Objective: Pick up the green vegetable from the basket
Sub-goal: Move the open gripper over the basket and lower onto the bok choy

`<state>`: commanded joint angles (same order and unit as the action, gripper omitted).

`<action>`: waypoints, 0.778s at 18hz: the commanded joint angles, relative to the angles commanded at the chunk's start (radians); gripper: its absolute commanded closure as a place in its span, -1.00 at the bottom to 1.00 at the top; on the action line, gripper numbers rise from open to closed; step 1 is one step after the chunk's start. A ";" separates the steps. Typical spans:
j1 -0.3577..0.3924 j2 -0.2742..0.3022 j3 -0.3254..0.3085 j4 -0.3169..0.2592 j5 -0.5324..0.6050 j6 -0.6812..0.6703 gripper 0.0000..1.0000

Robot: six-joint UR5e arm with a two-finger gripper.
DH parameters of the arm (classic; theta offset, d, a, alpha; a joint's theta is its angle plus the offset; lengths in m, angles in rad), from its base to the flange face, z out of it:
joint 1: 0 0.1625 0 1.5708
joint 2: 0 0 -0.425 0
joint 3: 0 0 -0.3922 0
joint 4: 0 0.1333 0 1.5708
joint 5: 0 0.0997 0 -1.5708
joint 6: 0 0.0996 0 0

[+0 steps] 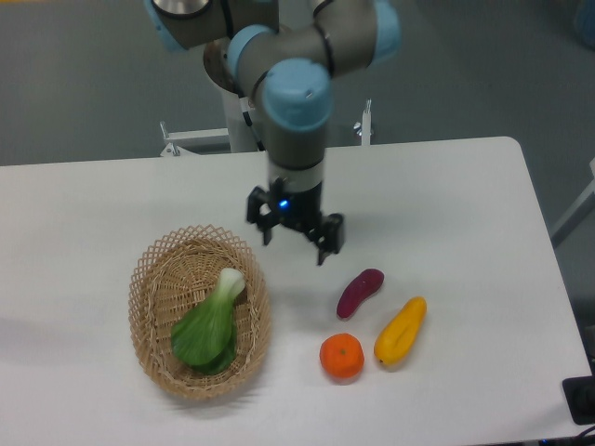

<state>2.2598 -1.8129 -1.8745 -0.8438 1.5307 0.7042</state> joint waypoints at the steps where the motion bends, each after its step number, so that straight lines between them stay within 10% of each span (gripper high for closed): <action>1: -0.025 -0.028 0.000 0.023 0.025 -0.009 -1.00; 14: -0.140 -0.149 -0.005 0.114 0.051 -0.011 -1.00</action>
<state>2.1200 -1.9619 -1.8791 -0.7302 1.5815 0.6934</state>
